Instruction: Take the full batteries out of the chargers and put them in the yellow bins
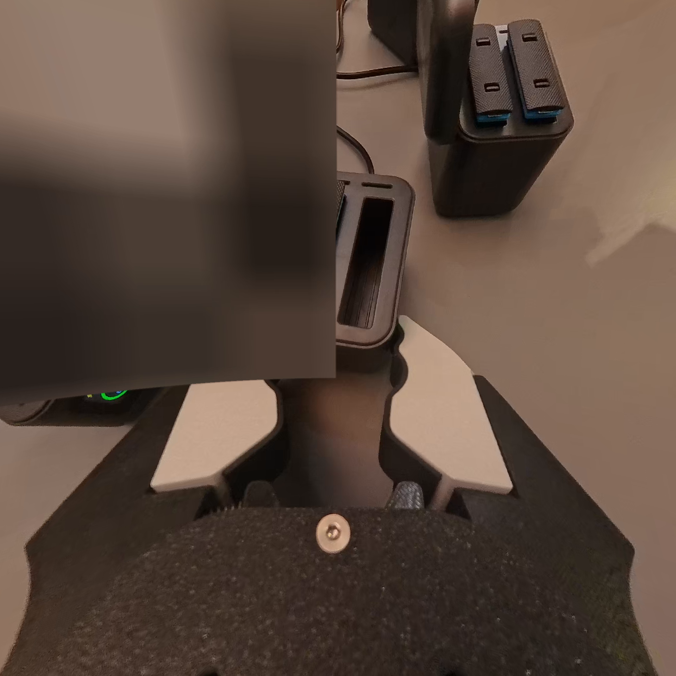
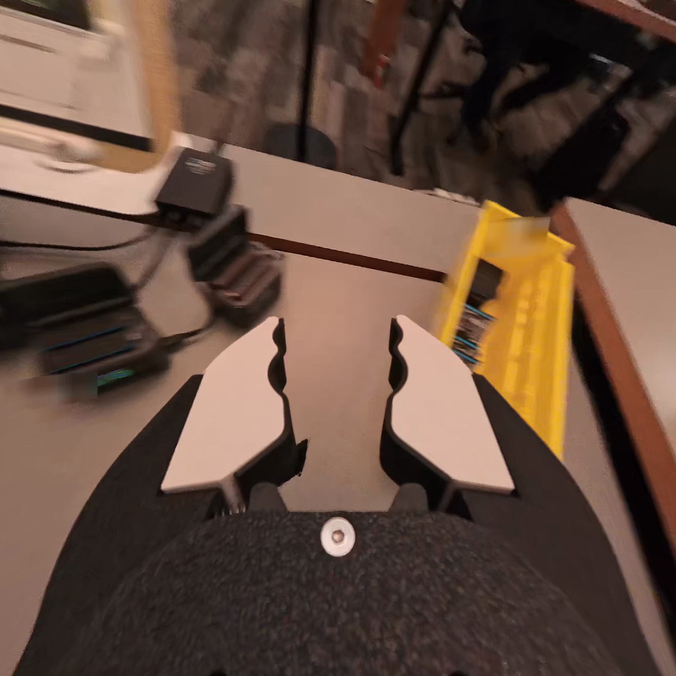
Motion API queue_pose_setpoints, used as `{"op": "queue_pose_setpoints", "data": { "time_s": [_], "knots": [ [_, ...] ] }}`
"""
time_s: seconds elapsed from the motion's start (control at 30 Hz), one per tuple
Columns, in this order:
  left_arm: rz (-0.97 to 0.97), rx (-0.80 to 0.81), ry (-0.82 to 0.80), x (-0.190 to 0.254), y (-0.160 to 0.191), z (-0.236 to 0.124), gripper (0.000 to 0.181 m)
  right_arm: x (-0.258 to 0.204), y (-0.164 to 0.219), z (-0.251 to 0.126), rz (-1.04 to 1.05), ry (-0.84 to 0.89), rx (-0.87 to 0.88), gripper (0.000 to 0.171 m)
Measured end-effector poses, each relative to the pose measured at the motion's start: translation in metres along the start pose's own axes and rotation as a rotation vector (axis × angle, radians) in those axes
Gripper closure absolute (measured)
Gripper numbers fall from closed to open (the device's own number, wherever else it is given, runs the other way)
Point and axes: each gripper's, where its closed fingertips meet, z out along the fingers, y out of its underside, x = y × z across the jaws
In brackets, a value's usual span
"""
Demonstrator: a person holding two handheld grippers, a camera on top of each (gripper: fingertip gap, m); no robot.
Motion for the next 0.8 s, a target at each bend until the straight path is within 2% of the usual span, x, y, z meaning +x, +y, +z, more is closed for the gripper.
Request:
{"op": "queue_pose_setpoints", "data": {
  "time_s": [0.17, 0.3, 0.4, 0.57, 0.8],
  "knots": [
    [0.018, -0.002, 0.039, 0.004, 0.002, -0.002, 0.117, -0.118, 0.01, -0.021, -0.044, -0.27, 0.069, 0.122],
    [0.027, 0.0, 0.049, 0.004, 0.004, -0.004, 0.118, -0.185, 0.021, -0.027, -0.069, -0.409, 0.094, 0.125],
    [0.032, 0.002, 0.045, 0.004, 0.003, -0.004, 0.119, -0.227, 0.023, -0.019, -0.077, -0.484, 0.073, 0.119],
    [0.046, 0.007, 0.052, 0.005, 0.004, -0.005, 0.125, -0.28, 0.019, 0.005, -0.082, -0.541, 0.042, 0.111],
    [0.052, 0.008, 0.061, 0.006, 0.004, -0.006, 0.125, -0.305, 0.017, 0.042, -0.101, -0.507, 0.012, 0.104]
  ]
}}
